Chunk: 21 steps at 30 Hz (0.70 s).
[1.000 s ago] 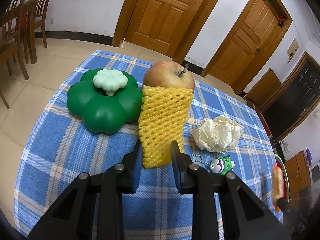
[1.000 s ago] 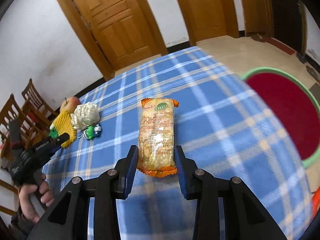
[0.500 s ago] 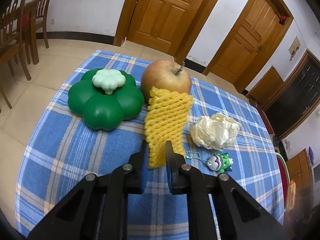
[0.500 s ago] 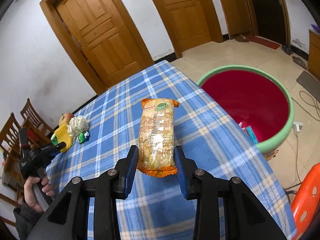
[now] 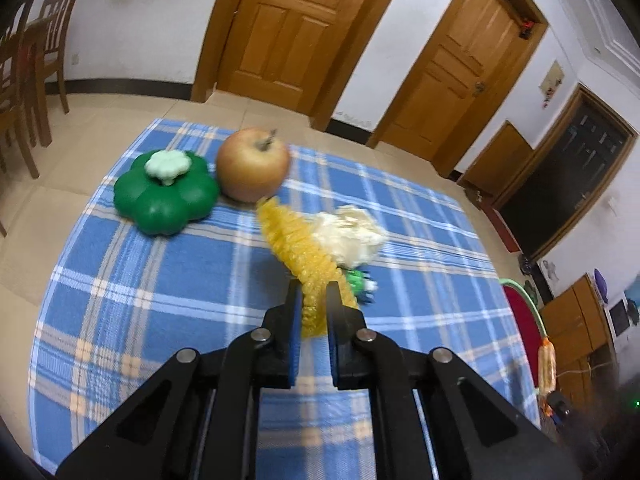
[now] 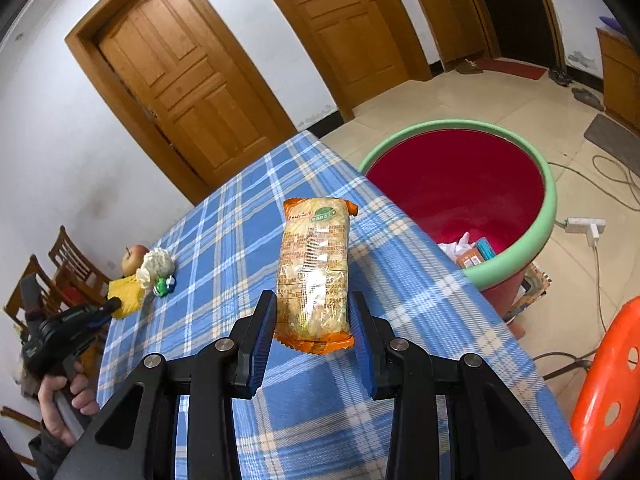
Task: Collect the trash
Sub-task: 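Carry the foam net and snack packet over the red bucket and open both tools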
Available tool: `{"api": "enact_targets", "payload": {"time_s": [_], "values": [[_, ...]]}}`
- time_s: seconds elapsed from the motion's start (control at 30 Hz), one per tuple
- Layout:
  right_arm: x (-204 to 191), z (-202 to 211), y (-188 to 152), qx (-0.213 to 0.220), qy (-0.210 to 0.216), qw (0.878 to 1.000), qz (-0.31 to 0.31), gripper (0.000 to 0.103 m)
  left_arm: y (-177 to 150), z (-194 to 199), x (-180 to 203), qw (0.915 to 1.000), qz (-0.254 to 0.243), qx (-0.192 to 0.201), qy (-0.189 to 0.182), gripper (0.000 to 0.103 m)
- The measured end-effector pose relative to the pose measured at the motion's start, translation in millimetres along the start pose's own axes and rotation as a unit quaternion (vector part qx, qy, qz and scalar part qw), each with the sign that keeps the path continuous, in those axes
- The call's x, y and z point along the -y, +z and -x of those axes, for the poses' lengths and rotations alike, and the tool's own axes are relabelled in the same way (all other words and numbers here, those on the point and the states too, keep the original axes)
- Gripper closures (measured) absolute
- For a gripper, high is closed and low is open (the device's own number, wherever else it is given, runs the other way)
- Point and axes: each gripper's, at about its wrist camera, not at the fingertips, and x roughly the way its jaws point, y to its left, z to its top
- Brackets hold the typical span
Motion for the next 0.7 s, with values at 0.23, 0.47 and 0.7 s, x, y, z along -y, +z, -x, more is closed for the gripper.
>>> {"api": "enact_targets", "payload": {"time_s": [0.23,0.47,0.7], "values": [[10.8,12.0,0.5,0.003,0.02,0.999,-0.026,0.065,-9.7,16.4,37.1,0.9994,-0.017,-0.001,-0.03,0.093],[22.0,23.0,3.4,0.01,0.035,0.998,-0.042,0.065,-21.6,24.5,83.1,0.997,-0.041,-0.005,-0.064,0.093],[38.8,29.0,5.5,0.017,0.029,0.998,-0.053,0.065,-33.9,16.4,128.7,0.9922,-0.067,-0.027,-0.101,0.093]]}}
